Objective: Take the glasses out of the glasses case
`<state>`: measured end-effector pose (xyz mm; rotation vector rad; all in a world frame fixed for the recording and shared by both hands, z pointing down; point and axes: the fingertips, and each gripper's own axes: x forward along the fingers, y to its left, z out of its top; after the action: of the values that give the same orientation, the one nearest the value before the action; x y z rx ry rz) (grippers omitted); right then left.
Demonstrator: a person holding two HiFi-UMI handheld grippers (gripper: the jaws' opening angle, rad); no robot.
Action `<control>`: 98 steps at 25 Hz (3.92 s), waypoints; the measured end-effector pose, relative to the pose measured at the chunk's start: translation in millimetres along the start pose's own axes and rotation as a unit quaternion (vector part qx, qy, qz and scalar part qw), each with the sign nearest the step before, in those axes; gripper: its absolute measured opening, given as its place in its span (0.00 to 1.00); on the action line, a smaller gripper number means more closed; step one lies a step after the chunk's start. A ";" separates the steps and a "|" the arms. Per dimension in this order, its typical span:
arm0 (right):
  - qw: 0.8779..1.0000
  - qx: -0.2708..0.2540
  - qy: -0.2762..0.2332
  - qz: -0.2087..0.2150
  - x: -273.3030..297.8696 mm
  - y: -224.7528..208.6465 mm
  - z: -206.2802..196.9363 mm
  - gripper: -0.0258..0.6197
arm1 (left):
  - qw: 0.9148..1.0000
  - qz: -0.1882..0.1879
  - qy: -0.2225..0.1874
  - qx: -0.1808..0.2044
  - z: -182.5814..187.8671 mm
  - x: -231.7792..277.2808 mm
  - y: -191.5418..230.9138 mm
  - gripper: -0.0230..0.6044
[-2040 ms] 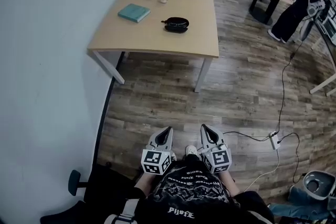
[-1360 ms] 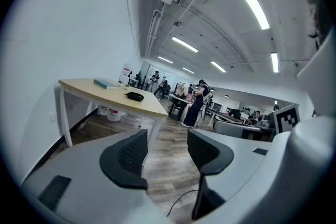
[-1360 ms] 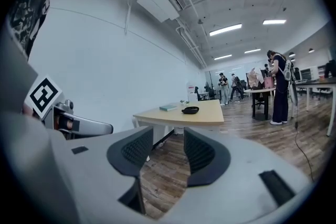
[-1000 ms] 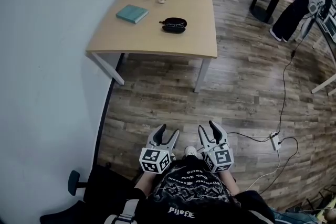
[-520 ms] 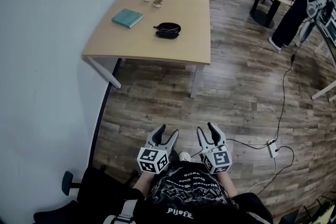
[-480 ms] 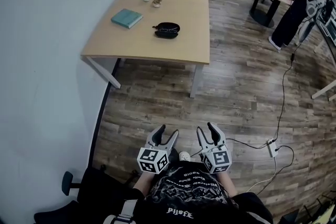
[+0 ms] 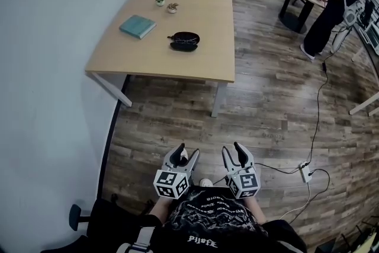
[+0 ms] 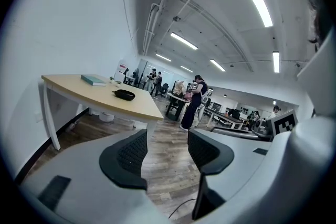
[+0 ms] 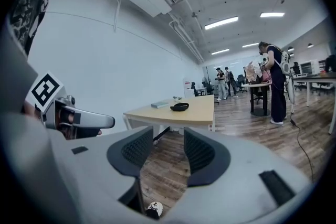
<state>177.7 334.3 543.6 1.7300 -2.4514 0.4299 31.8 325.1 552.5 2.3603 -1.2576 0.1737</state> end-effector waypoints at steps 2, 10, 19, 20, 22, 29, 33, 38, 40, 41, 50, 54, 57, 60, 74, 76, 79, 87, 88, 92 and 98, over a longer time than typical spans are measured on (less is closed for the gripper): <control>1.000 0.000 0.002 -0.001 17.7 2.3 2.2 0.34 | 1.000 -0.001 0.000 0.001 6.9 8.9 14.7 0.43; 1.000 -0.008 0.006 -0.011 104.7 17.1 22.8 0.34 | 1.000 -0.011 0.013 0.015 44.7 54.6 87.9 0.43; 0.999 -0.020 0.007 -0.041 186.7 27.3 44.6 0.34 | 0.998 -0.054 0.021 0.026 86.9 111.4 154.6 0.43; 0.999 -0.018 0.008 -0.045 194.4 28.7 45.3 0.34 | 0.998 -0.058 0.023 0.026 90.4 116.3 161.5 0.43; 0.999 -0.016 0.008 -0.051 210.2 31.8 48.4 0.34 | 0.997 -0.065 0.025 0.028 98.5 124.5 175.0 0.43; 0.998 -0.007 0.008 -0.060 258.3 42.8 51.0 0.34 | 0.996 -0.079 0.031 0.037 117.2 144.0 217.7 0.43; 0.998 -0.011 0.012 -0.056 281.1 52.3 51.4 0.34 | 0.996 -0.079 0.031 0.040 125.2 147.7 239.2 0.43; 0.999 -0.010 0.018 -0.047 293.9 58.7 54.9 0.34 | 0.997 -0.068 0.036 0.029 128.5 148.2 254.5 0.43; 0.999 -0.009 0.018 -0.048 297.0 55.2 54.9 0.34 | 0.997 -0.066 0.039 0.030 127.0 152.1 257.3 0.43; 0.999 -0.007 0.018 -0.050 298.6 51.5 54.3 0.34 | 0.997 -0.064 0.039 0.029 126.3 154.9 258.8 0.43; 0.998 -0.023 0.025 -0.045 350.4 8.2 59.5 0.34 | 0.999 -0.020 0.033 0.027 133.4 191.0 292.5 0.43; 0.999 -0.026 0.028 -0.013 388.2 -2.6 73.8 0.34 | 0.999 0.006 0.032 0.025 147.7 210.8 303.9 0.43; 0.998 -0.055 0.033 0.015 420.8 -8.2 87.1 0.34 | 0.999 0.013 0.034 0.035 162.2 232.3 308.7 0.43; 0.994 -0.093 0.038 0.047 452.9 -12.7 100.1 0.34 | 0.998 0.015 0.044 0.050 173.1 257.0 309.8 0.43; 0.989 -0.101 0.016 0.102 554.3 -81.1 156.0 0.34 | 0.997 0.059 0.030 0.032 222.9 364.7 324.2 0.43; 0.987 -0.107 0.018 0.116 564.0 -85.1 158.8 0.34 | 0.997 0.069 0.026 0.015 226.2 373.7 328.3 0.43; 0.984 -0.111 0.024 0.136 576.2 -91.2 159.7 0.34 | 0.996 0.086 0.021 0.006 230.0 384.9 332.6 0.43; 0.982 -0.114 0.028 0.146 598.8 -102.3 172.3 0.34 | 0.995 0.095 0.026 -0.021 234.6 401.1 337.4 0.43; 0.982 -0.116 0.030 0.145 600.8 -102.7 172.2 0.34 | 0.995 0.095 0.028 -0.019 235.1 401.7 338.9 0.43; 0.979 -0.128 0.048 0.148 608.5 -100.8 168.0 0.34 | 0.995 0.093 0.040 -0.009 235.5 403.7 346.3 0.43; 0.976 -0.144 0.063 0.148 617.4 -97.2 166.3 0.34 | 0.995 0.086 0.051 0.005 239.9 401.8 355.1 0.43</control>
<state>68.1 -302.9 555.8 1.1965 -2.5346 0.1889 -49.8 -255.7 585.8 2.2209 -1.4124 0.3510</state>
